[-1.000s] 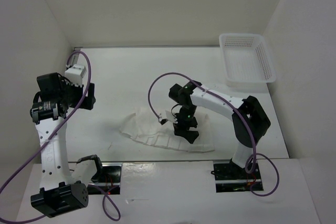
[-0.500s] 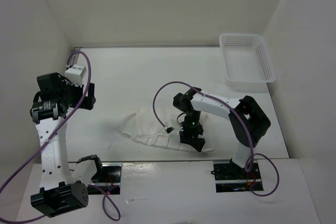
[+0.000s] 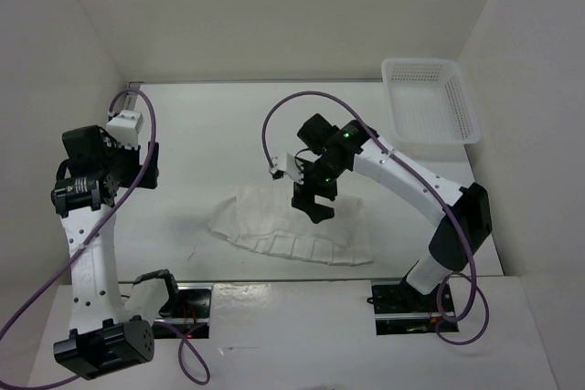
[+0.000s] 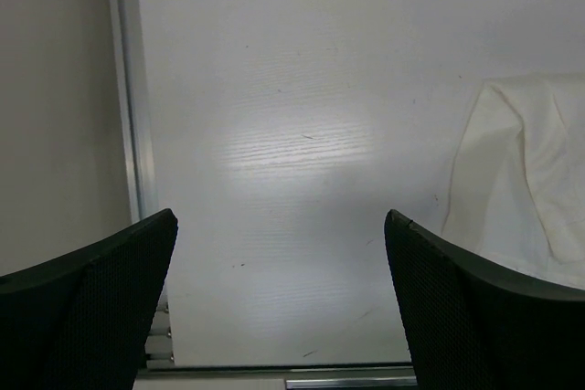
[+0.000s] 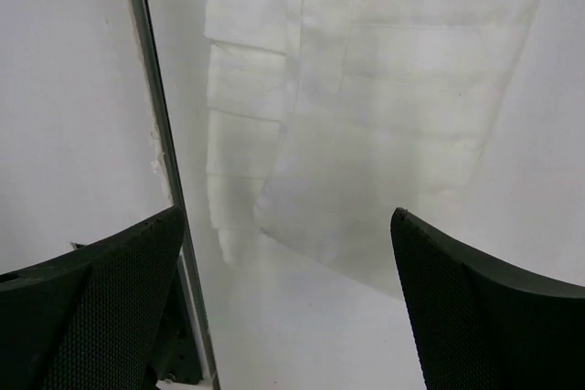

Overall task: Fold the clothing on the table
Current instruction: Fold the skirt

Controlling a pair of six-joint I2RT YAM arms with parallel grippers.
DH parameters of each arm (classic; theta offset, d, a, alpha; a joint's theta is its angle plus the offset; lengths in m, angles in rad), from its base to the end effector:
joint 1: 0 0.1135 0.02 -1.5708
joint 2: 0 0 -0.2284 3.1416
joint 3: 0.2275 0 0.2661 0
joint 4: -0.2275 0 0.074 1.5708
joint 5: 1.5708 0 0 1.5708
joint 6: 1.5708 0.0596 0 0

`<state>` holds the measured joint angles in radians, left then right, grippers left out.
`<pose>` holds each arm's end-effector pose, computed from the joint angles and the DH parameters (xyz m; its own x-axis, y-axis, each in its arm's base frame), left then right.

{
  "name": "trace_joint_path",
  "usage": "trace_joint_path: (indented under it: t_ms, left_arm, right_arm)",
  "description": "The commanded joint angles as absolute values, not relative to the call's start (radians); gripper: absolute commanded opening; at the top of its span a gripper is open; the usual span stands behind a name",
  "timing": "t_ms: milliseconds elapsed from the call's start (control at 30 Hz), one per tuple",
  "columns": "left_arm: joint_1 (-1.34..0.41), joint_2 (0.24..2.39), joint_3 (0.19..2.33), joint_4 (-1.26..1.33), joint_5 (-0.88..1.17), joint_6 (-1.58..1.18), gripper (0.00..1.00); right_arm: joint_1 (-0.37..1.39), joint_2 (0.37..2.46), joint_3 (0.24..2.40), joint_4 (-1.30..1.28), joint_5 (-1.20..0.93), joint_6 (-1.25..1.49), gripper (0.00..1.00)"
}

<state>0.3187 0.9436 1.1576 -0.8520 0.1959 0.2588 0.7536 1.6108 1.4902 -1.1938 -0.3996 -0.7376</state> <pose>0.2249 0.0620 0.3332 -0.5874 0.0705 -0.8062 -0.0088 0.9956 0.0935 0.2222 0.2403 0.2454 -0.0498 -0.8962 -0.4408 -0.9942 0.0021 0.1080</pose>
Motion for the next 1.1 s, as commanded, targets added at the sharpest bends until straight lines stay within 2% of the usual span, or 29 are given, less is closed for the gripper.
trace_joint_path:
  t_ms: [0, 167, 333, 567, 1067]
  left_arm:
    - [0.325, 0.901, 1.158, -0.813, 0.092, 0.2, 1.0]
    - [0.325, 0.868, 1.138, -0.804, 0.043, 0.179, 1.0]
    - [0.334, 0.859, 1.12, -0.804, 0.043, 0.17, 1.0]
    - [0.334, 0.841, 1.111, -0.804, 0.032, 0.189, 1.0]
    - [0.334, 0.822, 1.121, -0.804, 0.032, 0.198, 1.0]
  right_arm:
    - [0.761, 1.644, 1.442, -1.089, -0.374, -0.606, 0.97]
    - [0.799, 1.706, 1.368, -0.956, -0.324, -0.526, 0.99]
    - [0.808, 1.776, 1.391, -0.884, -0.291, -0.488, 0.99]
    - [0.856, 1.862, 1.434, -0.884, -0.301, -0.479, 0.99]
    - [0.879, 1.89, 1.304, -0.807, -0.264, -0.469, 0.99]
